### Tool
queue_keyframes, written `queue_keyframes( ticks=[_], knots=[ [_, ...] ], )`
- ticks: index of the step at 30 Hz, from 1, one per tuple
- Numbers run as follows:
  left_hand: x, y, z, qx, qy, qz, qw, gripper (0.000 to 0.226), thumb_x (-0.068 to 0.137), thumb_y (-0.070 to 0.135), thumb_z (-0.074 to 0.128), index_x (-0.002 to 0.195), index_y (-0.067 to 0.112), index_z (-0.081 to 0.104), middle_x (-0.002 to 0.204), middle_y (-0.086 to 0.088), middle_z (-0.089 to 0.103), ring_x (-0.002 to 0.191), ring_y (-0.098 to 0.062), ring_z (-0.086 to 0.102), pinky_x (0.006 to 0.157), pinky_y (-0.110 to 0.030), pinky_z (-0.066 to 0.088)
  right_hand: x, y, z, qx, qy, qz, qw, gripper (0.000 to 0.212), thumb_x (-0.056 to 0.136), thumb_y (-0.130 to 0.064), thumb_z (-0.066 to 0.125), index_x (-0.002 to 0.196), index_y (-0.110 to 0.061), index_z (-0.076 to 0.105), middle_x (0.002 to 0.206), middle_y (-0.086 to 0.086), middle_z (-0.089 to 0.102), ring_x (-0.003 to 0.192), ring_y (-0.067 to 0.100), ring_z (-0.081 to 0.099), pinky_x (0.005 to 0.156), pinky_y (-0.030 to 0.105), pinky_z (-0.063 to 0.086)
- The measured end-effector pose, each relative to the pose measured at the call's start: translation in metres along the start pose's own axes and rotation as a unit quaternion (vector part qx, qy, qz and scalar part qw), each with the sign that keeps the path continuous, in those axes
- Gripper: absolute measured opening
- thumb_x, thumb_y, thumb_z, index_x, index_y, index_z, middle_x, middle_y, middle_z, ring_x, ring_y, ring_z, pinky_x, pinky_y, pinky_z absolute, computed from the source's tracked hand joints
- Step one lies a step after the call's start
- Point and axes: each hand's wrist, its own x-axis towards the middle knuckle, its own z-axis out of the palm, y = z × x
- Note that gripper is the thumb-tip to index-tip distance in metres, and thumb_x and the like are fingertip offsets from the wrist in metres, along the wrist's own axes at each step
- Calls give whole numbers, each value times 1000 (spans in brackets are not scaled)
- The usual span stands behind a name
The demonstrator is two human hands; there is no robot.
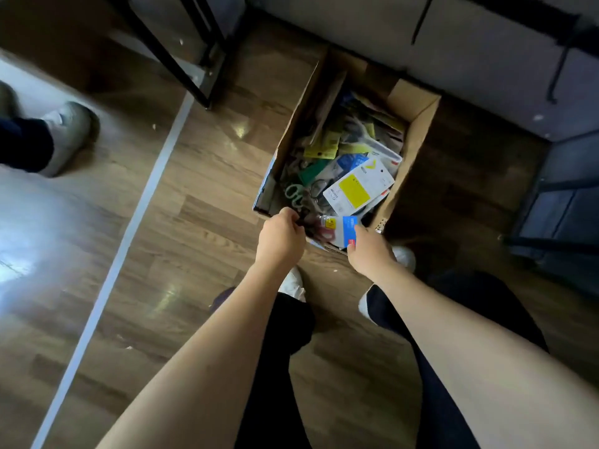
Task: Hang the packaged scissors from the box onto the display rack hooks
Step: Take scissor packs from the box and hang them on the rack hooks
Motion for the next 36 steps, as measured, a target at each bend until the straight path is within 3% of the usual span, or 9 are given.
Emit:
queue_keyframes(
  ticks=[7, 13, 18, 24, 28, 33, 36],
  knots=[
    [84, -27, 68, 55, -48, -18, 997, 26, 89, 11, 48, 113, 1, 50, 114, -19, 59, 108, -36, 52, 82, -35, 43, 85, 8, 48, 1, 15, 30, 999, 43, 95, -19, 50, 132, -2, 38, 135, 17, 43, 125, 32, 44, 95, 33, 38],
    [146, -9, 91, 96, -40, 31, 994, 27, 91, 11, 45, 116, 0, 47, 121, -20, 55, 113, -37, 51, 86, -38, 42, 131, 20, 66, 23, 20, 91, 995, 46, 91, -15, 52, 132, -2, 36, 134, 20, 44, 123, 35, 46, 96, 37, 40],
    [180, -12, 107, 141, -51, 33, 988, 34, 92, 18, 50, 121, 2, 42, 128, -19, 48, 120, -37, 44, 94, -43, 39, 153, 30, 76, 60, 56, 164, 983, 30, 95, -15, 52, 122, -5, 47, 124, 16, 57, 114, 33, 55, 88, 42, 47],
    [190, -8, 120, 200, -86, 12, 976, 52, 89, 22, 59, 132, 6, 34, 137, -16, 41, 128, -34, 37, 101, -44, 34, 152, 34, 75, 64, 11, 127, 990, 45, 85, -28, 67, 119, -7, 46, 120, 15, 59, 110, 34, 57, 85, 39, 48],
    [191, -4, 123, 196, -75, -2, 978, 55, 88, 21, 61, 133, 5, 33, 136, -17, 40, 126, -36, 40, 100, -44, 36, 149, 38, 72, 53, -11, 87, 995, 34, 86, -26, 64, 115, -12, 53, 117, 13, 61, 107, 33, 59, 81, 36, 50],
    [188, 0, 121, 178, -84, -6, 980, 31, 86, 19, 64, 113, 3, 57, 117, -16, 58, 103, -33, 58, 76, -35, 44, 145, 40, 70, 25, -24, 60, 998, 18, 90, -16, 55, 104, -8, 62, 112, 15, 64, 105, 32, 60, 71, 27, 41],
    [173, 4, 112, 137, -84, -12, 987, 26, 87, 25, 60, 104, 5, 62, 107, -15, 62, 99, -34, 60, 78, -36, 48, 133, 37, 60, 14, -18, 44, 999, 19, 89, -13, 55, 105, -7, 64, 113, 16, 63, 106, 33, 60, 74, 27, 43]
  ],
)
